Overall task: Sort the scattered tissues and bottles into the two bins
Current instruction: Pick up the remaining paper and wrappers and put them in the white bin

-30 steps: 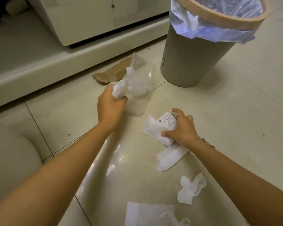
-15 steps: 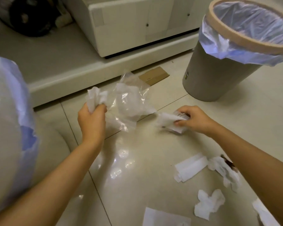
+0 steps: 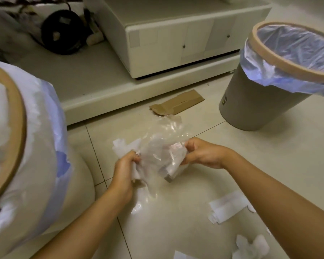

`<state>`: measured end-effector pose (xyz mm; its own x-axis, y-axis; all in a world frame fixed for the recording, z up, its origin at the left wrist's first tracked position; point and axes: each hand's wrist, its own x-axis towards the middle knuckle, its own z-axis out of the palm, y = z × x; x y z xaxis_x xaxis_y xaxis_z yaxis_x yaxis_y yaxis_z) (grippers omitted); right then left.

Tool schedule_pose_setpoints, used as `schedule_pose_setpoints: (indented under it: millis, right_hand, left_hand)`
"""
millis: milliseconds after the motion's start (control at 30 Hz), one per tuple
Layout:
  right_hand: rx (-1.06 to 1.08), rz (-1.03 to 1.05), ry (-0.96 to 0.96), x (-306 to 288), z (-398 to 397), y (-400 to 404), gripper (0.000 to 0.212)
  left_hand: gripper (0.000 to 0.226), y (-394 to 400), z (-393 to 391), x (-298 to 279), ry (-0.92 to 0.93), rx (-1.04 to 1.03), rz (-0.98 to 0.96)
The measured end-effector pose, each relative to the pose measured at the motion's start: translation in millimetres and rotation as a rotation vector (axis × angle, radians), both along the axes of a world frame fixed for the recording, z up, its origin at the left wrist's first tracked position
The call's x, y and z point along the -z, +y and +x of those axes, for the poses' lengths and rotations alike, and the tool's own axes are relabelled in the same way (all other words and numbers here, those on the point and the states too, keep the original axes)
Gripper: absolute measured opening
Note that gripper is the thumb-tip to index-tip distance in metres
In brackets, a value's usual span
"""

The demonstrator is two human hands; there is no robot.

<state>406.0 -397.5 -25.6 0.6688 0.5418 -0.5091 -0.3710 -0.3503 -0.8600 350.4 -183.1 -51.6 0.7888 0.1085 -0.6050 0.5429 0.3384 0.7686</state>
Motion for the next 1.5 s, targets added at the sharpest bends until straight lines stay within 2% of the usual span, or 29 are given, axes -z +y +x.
schedule_pose_setpoints:
  millis: [33, 133, 233, 300, 400, 467, 533, 633, 700, 800, 900, 967, 1067, 1167, 1300, 1367, 1433, 1500]
  right_hand:
    - [0.025, 0.015, 0.005, 0, -3, 5, 0.041]
    - [0.042, 0.084, 0.050, 0, -9, 13, 0.038]
    - [0.046, 0.118, 0.064, 1, -11, 13, 0.036]
    - [0.074, 0.124, 0.067, 0, -8, 9, 0.036]
    - [0.094, 0.081, 0.064, -4, 1, 0, 0.028]
    - [0.078, -0.041, -0.002, -7, 12, -5, 0.025]
    - [0.099, -0.238, -0.164, -5, 32, -7, 0.023]
    - [0.217, -0.437, -0.440, 1, 76, -5, 0.024]
    - [0.258, -0.509, -0.528, 3, 107, 2, 0.031]
    - [0.091, -0.734, -0.605, 13, 135, 19, 0.044]
    - [-0.082, -0.907, -0.679, 28, 147, 38, 0.045]
    - [-0.167, -0.967, -0.649, 37, 156, 46, 0.043]
    - [-0.252, -0.996, -0.555, 34, 156, 49, 0.015]
    - [-0.262, -0.976, -0.575, 22, 147, 44, 0.020]
    - [-0.301, -0.817, -0.545, 16, 130, 40, 0.029]
    - [-0.324, -0.721, -0.493, 17, 118, 38, 0.026]
    - [-0.339, -0.655, -0.417, 21, 109, 30, 0.014]
    - [-0.370, -0.623, -0.372, 20, 104, 21, 0.020]
  left_hand:
    - [0.016, -1, 0, 1, -0.005, 0.086, -0.004]
    - [0.040, -7, 3, 0, -0.002, 0.242, -0.124]
    - [0.034, -14, 6, -2, -0.008, 0.274, -0.238]
    - [0.031, -18, 8, -2, -0.028, 0.248, -0.202]
    - [0.031, -16, 14, 6, -0.032, 0.073, -0.059]
    - [0.019, -10, 17, 8, -0.040, -0.019, 0.005]
    - [0.010, -1, 19, 12, -0.060, -0.089, 0.046]
    - [0.010, 10, 15, 26, -0.029, -0.172, 0.084]
    - [0.019, 16, 10, 36, 0.008, -0.185, 0.079]
    - [0.034, 22, 1, 44, 0.011, -0.126, 0.055]
    - [0.043, 26, 0, 46, -0.007, -0.090, 0.029]
    - [0.046, 26, 2, 46, -0.013, -0.090, 0.028]
    - [0.048, 25, 3, 48, -0.024, -0.077, 0.039]
    - [0.054, 26, 5, 51, -0.011, -0.045, 0.056]
    - [0.075, 28, 6, 62, -0.020, -0.016, 0.079]
    - [0.072, 28, 5, 61, -0.036, 0.009, 0.088]
    - [0.056, 27, 4, 59, -0.059, 0.028, 0.090]
    - [0.045, 25, 4, 57, -0.074, 0.008, 0.097]
